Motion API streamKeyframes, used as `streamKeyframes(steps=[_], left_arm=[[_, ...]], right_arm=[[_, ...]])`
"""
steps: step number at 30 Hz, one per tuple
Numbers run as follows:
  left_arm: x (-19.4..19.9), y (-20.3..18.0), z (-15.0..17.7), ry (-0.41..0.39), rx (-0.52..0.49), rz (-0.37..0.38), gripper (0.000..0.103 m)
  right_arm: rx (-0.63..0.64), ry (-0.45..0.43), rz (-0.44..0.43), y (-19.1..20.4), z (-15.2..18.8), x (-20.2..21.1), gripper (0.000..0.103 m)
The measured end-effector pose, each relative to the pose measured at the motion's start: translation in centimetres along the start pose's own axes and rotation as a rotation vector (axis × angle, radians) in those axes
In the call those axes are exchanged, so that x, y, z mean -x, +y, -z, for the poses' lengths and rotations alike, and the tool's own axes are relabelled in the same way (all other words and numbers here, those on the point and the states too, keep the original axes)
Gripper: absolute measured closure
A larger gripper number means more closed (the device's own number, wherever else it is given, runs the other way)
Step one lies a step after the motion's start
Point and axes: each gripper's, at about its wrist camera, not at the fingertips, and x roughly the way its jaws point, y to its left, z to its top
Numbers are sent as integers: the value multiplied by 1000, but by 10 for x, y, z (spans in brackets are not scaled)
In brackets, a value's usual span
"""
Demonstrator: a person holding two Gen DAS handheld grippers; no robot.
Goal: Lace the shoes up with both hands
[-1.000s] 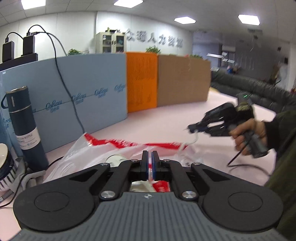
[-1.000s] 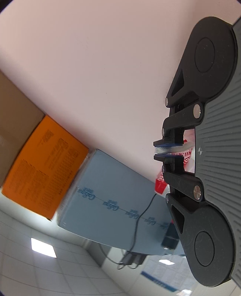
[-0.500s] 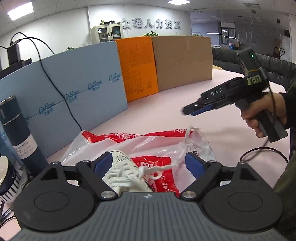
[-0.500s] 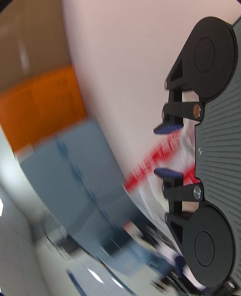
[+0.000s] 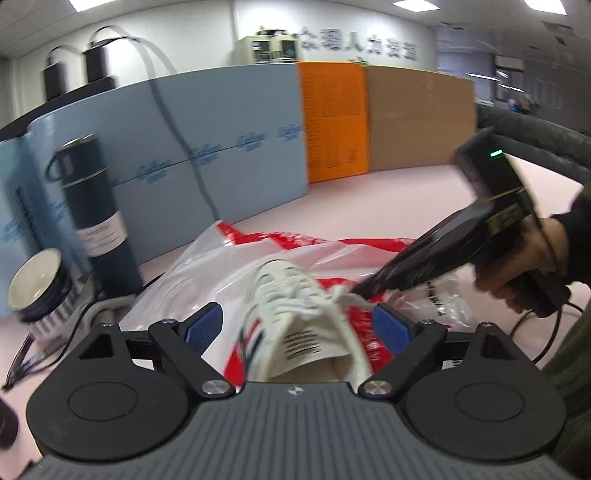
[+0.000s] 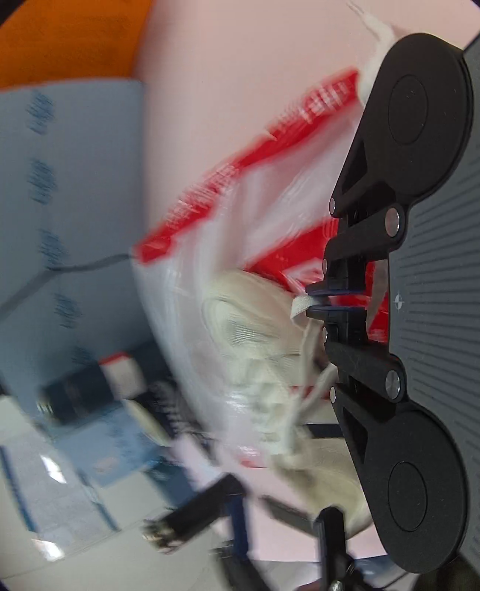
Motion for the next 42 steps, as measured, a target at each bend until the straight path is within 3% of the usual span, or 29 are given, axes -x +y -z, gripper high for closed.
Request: streamKeyframes(steps=[1, 4, 6, 7, 8, 9, 11, 13, 16, 19, 24, 25, 26, 30, 32, 36, 42], left_arm=[[1, 5, 2, 1, 26, -16, 15], [2, 18, 7, 13, 74, -43, 15], [1, 24, 9, 23, 84, -60, 15], [0, 27, 10, 24, 90, -67, 15], [-2, 29, 10, 24, 96, -72, 15], [-2, 31, 9, 23, 100, -72, 15], [-3, 32, 8, 20, 91, -64, 15], [-4, 30, 6, 20, 74, -57, 15], [-7, 24, 7, 22, 66, -40, 14], [-12, 17, 12, 37, 70, -22, 14], [-16, 6, 16, 48, 59, -8, 14], [-15, 5, 16, 50, 56, -7, 14], [-15, 4, 16, 53, 53, -8, 14], [-13, 6, 18, 59, 58, -25, 14], [-13, 7, 18, 56, 67, -32, 14], [-16, 7, 18, 59, 68, -38, 14], [-14, 9, 20, 54, 66, -47, 14]], right_arm=[[-8, -84, -49, -1, -5, 17, 98], [34, -188, -236, 7, -11, 56, 98], [123, -114, -374, 17, -11, 71, 97], [160, -19, -419, 21, -8, 73, 89], [200, 77, -414, 25, -3, 72, 73], [240, 137, -378, 27, 2, 73, 67], [237, 180, -294, 17, 14, 80, 64], [118, 147, -245, -6, 19, 92, 62], [-122, 4, -60, -48, 28, 109, 52], [-427, -119, 104, -95, 38, 113, 52], [-1080, -270, 45, -154, 79, 100, 56], [-1166, -266, 32, -158, 86, 94, 56], [-1224, -259, 23, -160, 90, 89, 70], [-1382, -346, 30, -161, 98, 80, 78], [-1422, -380, 32, -164, 99, 75, 87], [-1335, -369, 68, -166, 89, 66, 103], [-1141, -303, 114, -160, 73, 65, 99]])
